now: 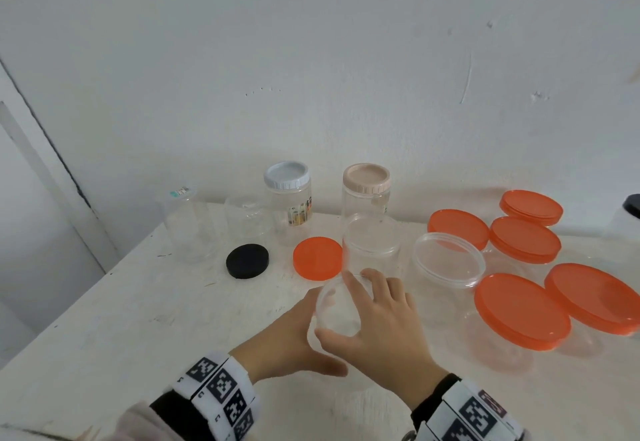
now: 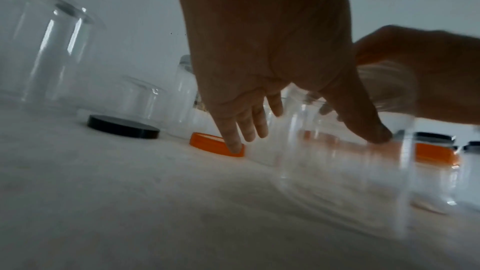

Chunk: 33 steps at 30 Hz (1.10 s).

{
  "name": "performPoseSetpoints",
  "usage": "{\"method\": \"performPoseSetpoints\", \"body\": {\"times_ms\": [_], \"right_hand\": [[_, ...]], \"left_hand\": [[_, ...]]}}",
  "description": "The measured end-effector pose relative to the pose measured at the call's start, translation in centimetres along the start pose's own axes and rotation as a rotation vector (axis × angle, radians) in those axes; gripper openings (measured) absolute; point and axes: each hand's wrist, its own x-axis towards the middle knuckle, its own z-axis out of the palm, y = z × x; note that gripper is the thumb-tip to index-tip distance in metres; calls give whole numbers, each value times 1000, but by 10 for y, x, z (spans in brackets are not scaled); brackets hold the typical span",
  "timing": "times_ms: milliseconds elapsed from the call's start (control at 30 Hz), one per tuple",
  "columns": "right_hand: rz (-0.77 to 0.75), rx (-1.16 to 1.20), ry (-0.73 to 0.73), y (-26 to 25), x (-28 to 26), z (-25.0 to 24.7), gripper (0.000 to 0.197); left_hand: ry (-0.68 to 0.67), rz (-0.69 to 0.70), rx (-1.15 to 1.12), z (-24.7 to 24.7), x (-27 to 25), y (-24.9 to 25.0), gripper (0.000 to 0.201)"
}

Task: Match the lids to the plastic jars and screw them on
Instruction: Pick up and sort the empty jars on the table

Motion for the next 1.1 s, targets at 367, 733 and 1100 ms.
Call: {"method": "performPoseSetpoints", "body": {"times_ms": [367,733,1100], "right_hand": [[-20,133,-44,3,0,1,96],[-23,142,-64,2,-1,-2,93],[-23,154,-48,4,-1,-3,96]], "left_hand": [[295,-314,339,-103,48,-63,66],[231,-588,505,-113,81,-89,71],[245,-568,390,-112,42,-75,74]]}}
